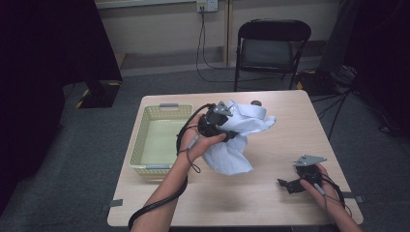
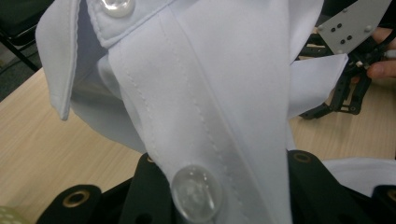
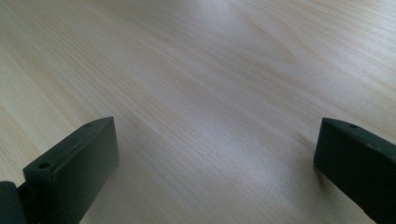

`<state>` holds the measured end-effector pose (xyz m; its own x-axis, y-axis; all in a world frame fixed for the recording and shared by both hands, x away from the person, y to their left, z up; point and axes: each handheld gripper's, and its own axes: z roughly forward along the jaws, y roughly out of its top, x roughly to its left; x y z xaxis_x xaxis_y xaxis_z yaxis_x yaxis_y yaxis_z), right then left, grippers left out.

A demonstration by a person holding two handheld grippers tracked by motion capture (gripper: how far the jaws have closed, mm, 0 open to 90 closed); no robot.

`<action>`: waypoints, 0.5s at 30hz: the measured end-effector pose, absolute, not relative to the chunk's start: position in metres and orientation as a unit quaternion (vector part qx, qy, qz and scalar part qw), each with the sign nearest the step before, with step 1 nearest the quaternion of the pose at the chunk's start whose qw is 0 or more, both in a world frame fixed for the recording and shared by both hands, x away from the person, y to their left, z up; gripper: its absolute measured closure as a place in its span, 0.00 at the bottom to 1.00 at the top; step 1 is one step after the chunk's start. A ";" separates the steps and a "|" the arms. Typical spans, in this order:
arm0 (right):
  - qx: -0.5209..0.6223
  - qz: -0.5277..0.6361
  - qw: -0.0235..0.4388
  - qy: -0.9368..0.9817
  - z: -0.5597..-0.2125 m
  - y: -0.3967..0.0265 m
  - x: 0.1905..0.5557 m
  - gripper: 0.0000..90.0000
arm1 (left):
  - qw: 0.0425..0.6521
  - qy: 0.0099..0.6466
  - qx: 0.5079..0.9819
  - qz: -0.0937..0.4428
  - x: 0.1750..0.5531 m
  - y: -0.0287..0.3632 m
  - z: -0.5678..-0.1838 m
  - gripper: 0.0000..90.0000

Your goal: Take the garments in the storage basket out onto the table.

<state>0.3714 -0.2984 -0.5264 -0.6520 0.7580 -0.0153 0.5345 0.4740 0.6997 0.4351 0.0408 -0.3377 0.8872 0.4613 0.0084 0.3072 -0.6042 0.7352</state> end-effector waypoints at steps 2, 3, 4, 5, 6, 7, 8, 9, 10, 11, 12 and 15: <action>0.384 0.341 0.164 0.843 -0.526 -0.298 0.371 0.00 | 0.392 0.214 0.889 0.097 0.435 0.038 -0.341 0.75; 0.383 0.341 0.164 0.843 -0.526 -0.298 0.371 0.00 | 0.393 0.213 0.890 0.093 0.435 0.036 -0.342 0.75; 0.384 0.341 0.164 0.843 -0.526 -0.298 0.371 0.00 | 0.392 0.213 0.890 0.092 0.434 0.035 -0.343 0.75; 0.384 0.341 0.164 0.843 -0.526 -0.298 0.371 0.00 | 0.393 0.212 0.890 0.091 0.434 0.032 -0.346 0.75; 0.384 0.340 0.164 0.843 -0.526 -0.298 0.371 0.00 | 0.393 0.211 0.891 0.090 0.434 0.030 -0.348 0.75; 0.383 0.341 0.164 0.843 -0.526 -0.298 0.371 0.00 | 0.393 0.210 0.891 0.088 0.434 0.029 -0.350 0.75; 0.383 0.341 0.164 0.843 -0.526 -0.298 0.371 0.00 | 0.394 0.210 0.891 0.087 0.434 0.027 -0.352 0.75; 0.384 0.341 0.164 0.843 -0.526 -0.298 0.371 0.00 | 0.394 0.210 0.891 0.085 0.435 0.026 -0.354 0.75; 0.383 0.341 0.164 0.843 -0.526 -0.298 0.371 0.00 | 0.398 0.212 0.889 0.083 0.434 0.024 -0.356 0.75; 0.383 0.341 0.164 0.843 -0.526 -0.298 0.371 0.00 | 0.399 0.213 0.888 0.083 0.435 0.023 -0.358 0.75; 0.384 0.341 0.164 0.843 -0.526 -0.298 0.371 0.00 | 0.401 0.213 0.887 0.082 0.435 0.021 -0.360 0.75; 0.384 0.341 0.164 0.843 -0.526 -0.298 0.371 0.00 | 0.405 0.212 0.886 0.075 0.435 0.017 -0.366 0.75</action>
<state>0.3714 -0.2984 -0.5264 -0.6519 0.7582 -0.0153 0.5347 0.4738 0.6997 0.4350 0.0170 -0.3656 0.8985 0.4373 -0.0390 0.3159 -0.5821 0.7492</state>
